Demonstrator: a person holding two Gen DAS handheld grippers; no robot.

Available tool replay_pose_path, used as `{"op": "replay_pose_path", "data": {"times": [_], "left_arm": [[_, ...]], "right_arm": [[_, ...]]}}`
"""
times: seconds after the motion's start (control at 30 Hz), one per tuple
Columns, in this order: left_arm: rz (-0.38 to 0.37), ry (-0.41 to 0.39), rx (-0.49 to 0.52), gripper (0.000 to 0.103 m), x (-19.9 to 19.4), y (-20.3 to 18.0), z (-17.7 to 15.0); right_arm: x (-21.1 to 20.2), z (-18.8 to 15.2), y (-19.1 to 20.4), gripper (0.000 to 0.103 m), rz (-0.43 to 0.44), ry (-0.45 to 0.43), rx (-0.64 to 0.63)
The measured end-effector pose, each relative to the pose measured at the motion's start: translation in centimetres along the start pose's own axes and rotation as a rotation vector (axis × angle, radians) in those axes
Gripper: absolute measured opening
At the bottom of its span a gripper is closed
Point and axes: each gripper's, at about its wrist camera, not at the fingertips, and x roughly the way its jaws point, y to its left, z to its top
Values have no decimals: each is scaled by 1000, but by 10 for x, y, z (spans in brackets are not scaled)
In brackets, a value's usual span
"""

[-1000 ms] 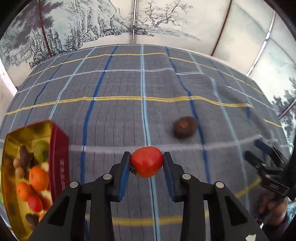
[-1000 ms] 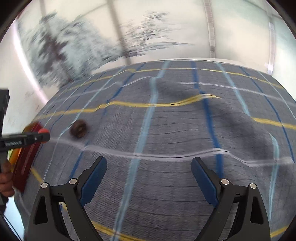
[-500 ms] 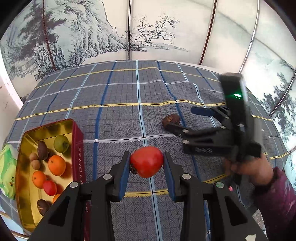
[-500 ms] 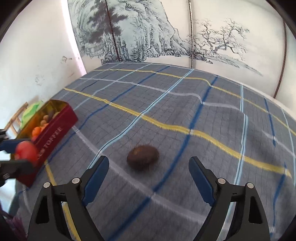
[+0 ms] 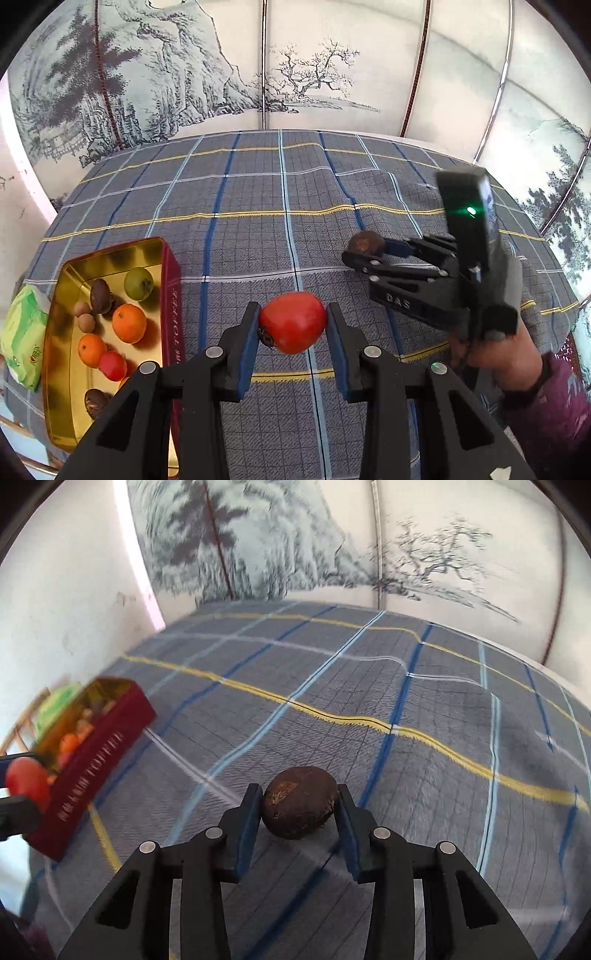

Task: Organize fruits
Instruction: 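Carry the red tomato over the tin and lower it with the left tool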

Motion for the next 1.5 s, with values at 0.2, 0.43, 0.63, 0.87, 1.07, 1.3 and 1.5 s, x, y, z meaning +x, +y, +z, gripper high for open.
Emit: {"op": "replay_pose_path", "data": {"times": [0.2,0.43,0.63,0.87,1.07,1.3,1.5], "left_arm": [[30,-35,13,31,-16,-1,-11],[67,-70,24,31,-35,3,-23],[75,-72,14,31,-41,9,-35],[87,-70,-8,31,-45,21,-44],[109,-80,-48,31,-53,41,-49],[212,-97,-123,31,-69,94,-53],[297,-81,-183,31,-71,135,-64]], "right_arm": [[-10,-19,17,41,-4,-2,40],[-6,-22,24,41,-53,19,40],[1,-21,26,41,-73,49,35],[4,-22,27,41,-90,66,30],[6,-21,30,41,-106,69,18],[6,-21,31,41,-105,69,19],[6,-20,31,41,-106,69,20]]}}
